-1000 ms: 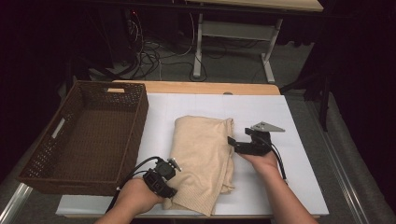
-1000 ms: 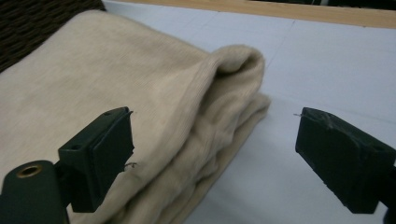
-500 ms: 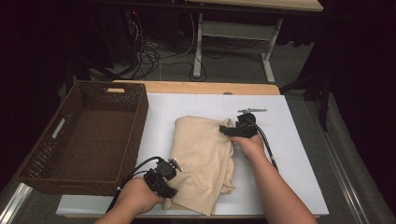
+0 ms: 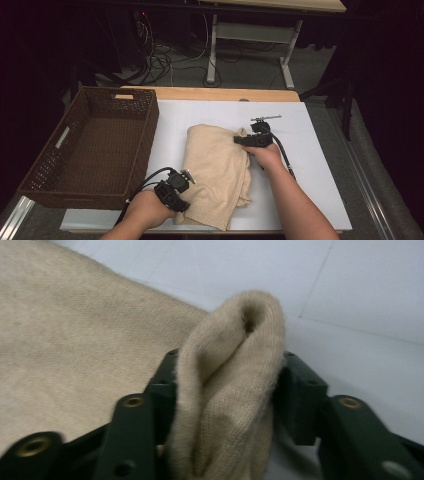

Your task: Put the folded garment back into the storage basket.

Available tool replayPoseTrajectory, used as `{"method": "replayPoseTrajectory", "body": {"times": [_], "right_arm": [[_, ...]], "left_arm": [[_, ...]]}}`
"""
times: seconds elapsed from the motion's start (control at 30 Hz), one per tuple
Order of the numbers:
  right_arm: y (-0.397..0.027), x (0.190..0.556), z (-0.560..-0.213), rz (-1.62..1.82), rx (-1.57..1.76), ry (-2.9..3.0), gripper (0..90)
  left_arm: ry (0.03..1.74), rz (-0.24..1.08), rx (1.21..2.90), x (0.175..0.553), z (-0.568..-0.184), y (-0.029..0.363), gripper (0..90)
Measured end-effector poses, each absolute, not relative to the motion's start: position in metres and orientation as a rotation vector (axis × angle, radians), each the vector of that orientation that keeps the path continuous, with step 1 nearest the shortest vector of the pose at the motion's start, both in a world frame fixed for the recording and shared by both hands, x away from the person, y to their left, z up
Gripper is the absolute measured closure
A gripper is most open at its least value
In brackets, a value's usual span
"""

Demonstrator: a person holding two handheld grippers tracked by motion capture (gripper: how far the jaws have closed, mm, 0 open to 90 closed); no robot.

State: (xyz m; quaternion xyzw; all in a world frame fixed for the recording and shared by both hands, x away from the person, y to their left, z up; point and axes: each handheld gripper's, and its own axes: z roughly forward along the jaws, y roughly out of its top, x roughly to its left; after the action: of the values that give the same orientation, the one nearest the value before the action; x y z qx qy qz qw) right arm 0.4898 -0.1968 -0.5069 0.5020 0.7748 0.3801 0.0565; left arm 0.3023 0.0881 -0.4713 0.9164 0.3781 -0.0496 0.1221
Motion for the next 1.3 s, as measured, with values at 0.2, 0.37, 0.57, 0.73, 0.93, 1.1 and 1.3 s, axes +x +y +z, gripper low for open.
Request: {"method": "replayPoseTrajectory", "body": {"times": [0.2,0.37,0.57,0.73,0.93,1.1,1.3], "right_arm": [[-0.198,0.49,-0.507,1.177,1.492,2.378,73.6],[-0.199,0.49,-0.506,1.178,1.459,2.392,75.7],[-0.197,0.488,-0.505,1.16,1.391,2.395,77.8],[-0.194,0.483,-0.501,1.136,1.308,2.376,79.2],[-0.193,0.474,-0.491,1.146,1.23,2.316,79.6],[-0.192,0.466,-0.478,1.166,1.165,2.26,80.0],[-0.189,0.458,-0.465,1.196,1.126,2.221,80.3]], "left_arm": [[1.1,-0.145,2.677,0.302,-0.471,0.088,64.7],[1.098,-0.15,2.685,0.303,-0.47,0.087,64.7],[1.089,-0.154,2.687,0.304,-0.47,0.088,64.8],[1.105,-0.164,2.692,0.305,-0.468,0.086,64.9],[1.097,-0.157,2.698,0.305,-0.465,0.086,65.0],[1.092,-0.153,2.698,0.306,-0.456,0.088,65.1],[1.106,-0.133,2.712,0.307,-0.444,0.09,65.1]]}}
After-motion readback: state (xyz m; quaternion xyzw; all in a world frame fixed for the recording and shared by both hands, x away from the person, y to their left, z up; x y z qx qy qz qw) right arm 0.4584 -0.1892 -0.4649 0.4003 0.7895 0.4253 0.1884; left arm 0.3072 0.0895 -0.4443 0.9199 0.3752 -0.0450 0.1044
